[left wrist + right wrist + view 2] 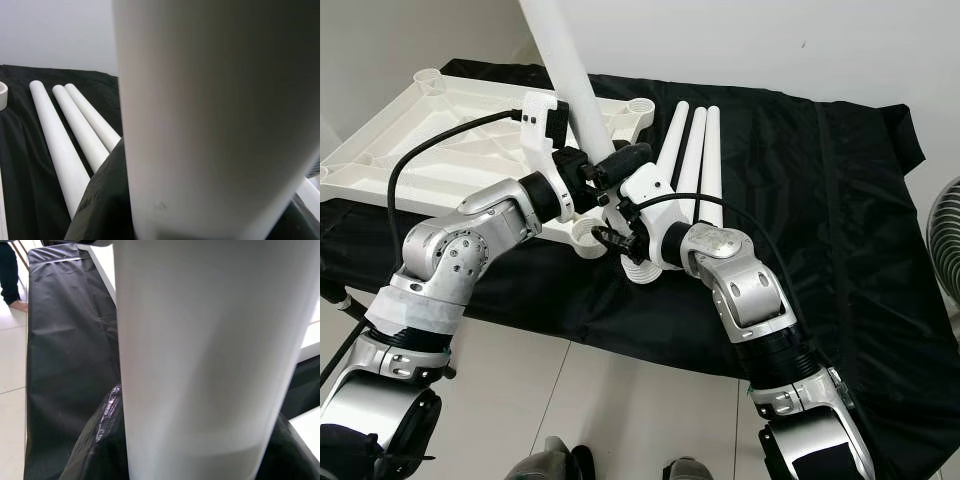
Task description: Building children table
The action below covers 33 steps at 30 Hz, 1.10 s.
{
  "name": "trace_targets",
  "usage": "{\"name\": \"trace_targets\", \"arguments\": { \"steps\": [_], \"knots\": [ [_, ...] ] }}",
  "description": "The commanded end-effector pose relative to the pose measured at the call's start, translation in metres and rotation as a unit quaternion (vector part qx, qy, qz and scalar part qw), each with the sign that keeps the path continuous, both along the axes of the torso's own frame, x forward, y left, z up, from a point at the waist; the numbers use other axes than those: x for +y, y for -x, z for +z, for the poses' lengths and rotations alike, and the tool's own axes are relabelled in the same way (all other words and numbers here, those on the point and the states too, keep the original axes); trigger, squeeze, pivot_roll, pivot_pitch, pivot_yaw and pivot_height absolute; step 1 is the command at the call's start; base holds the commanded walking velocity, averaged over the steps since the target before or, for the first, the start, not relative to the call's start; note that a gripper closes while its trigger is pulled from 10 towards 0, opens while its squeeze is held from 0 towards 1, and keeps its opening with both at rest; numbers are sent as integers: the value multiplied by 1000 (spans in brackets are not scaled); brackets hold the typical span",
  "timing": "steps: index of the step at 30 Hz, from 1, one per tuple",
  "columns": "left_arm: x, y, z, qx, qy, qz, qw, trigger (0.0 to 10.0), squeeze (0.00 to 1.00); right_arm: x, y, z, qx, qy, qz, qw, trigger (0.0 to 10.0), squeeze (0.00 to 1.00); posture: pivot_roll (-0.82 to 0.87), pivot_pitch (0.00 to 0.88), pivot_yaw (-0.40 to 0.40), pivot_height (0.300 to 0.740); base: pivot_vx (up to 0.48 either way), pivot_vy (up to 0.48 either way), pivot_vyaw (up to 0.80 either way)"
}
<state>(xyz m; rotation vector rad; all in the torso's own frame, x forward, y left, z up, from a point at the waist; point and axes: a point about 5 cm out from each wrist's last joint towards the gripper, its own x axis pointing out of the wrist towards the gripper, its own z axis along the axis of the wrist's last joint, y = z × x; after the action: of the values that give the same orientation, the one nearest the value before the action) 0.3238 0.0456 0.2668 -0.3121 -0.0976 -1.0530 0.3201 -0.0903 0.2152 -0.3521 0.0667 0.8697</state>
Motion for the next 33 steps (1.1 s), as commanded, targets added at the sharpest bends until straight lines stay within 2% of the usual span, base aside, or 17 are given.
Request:
{"name": "trace_targets", "arguments": {
  "steps": [1,7,8,9,21,31,32,33],
  "knots": [
    [-7,8,5,-27,-1,-63,998,10000,0,-1,-2,-4,10,9,-9,1000,0,0,-130,85,81,740,0,0,0],
    [-7,6,5,-36,-10,-60,998,10000,0,-2,-3,-5,15,3,-26,1000,0,0,-134,87,86,740,0,0,0],
    [-7,7,5,-36,-10,-62,997,10000,0,-3,-4,-5,14,0,-30,999,4627,0,-136,89,90,740,0,0,0],
    [-7,7,4,-32,-6,-64,997,10000,1000,-4,-4,-4,12,-4,-35,999,10000,0,-139,93,93,740,0,0,0],
    [-7,9,2,-25,-3,-74,997,10000,1000,-6,-6,-2,4,-36,-65,997,10000,0,-139,100,104,740,0,0,0],
    [-2,9,-2,-25,-18,-63,998,10000,1000,-4,-7,1,0,-72,-82,994,10000,0,-126,104,114,740,0,0,0],
    [-2,9,-2,-26,-19,-60,998,10000,541,-4,-8,1,-1,-73,-83,994,10000,0,-126,104,114,740,0,0,0],
    [0,9,0,-19,-8,-62,998,10000,0,-4,-8,2,-2,-75,-88,993,10000,0,-125,107,117,740,0,0,0]
  ]
}}
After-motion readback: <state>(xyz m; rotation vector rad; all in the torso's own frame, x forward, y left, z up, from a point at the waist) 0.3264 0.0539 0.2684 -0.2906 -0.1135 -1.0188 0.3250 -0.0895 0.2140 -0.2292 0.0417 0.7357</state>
